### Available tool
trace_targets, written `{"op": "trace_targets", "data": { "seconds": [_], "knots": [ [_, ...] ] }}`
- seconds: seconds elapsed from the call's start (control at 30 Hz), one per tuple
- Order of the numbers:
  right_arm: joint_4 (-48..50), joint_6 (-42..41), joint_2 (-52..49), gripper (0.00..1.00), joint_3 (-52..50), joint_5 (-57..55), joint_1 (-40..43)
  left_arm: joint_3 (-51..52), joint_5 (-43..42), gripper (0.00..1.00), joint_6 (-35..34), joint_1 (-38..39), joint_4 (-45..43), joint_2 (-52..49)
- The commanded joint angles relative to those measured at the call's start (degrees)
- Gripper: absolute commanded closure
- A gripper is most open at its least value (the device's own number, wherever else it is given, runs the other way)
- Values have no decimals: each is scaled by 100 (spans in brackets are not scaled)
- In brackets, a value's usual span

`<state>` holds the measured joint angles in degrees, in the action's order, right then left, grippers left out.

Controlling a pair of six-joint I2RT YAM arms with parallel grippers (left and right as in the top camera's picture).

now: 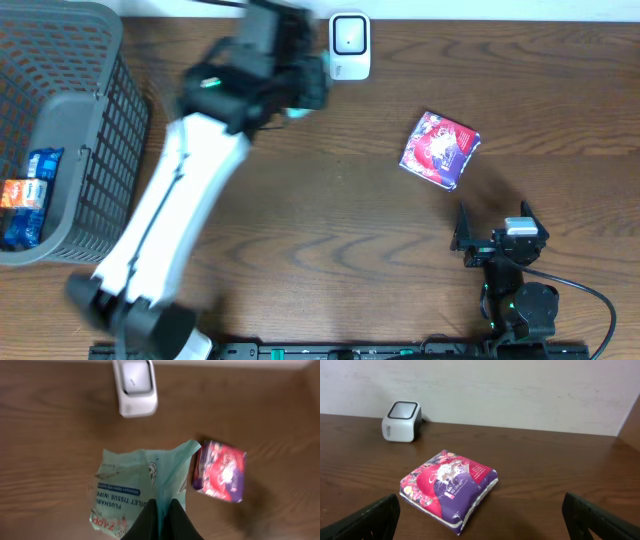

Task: Scan the item barcode
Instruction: 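Carry the green wipes pack to the scanner and drop it nearby, then reach the left gripper into the basket and grasp the orange tissue box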

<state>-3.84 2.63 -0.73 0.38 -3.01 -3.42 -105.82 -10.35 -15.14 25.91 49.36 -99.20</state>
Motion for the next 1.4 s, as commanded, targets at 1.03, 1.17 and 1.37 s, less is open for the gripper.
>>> {"op": "trace_targets", "data": {
  "seconds": [1.03, 1.17, 1.37],
  "knots": [
    [-24, 66, 28, 1, -9, -9, 48, -17, 960, 13, 61, -1919, -929, 332],
    [-24, 63, 28, 1, -9, -9, 48, -17, 979, 13, 332, -3104, -1003, 682],
    [-24, 66, 28, 1, -9, -9, 48, -15, 1604, 13, 330, -4798, -525, 570]
  ]
}}
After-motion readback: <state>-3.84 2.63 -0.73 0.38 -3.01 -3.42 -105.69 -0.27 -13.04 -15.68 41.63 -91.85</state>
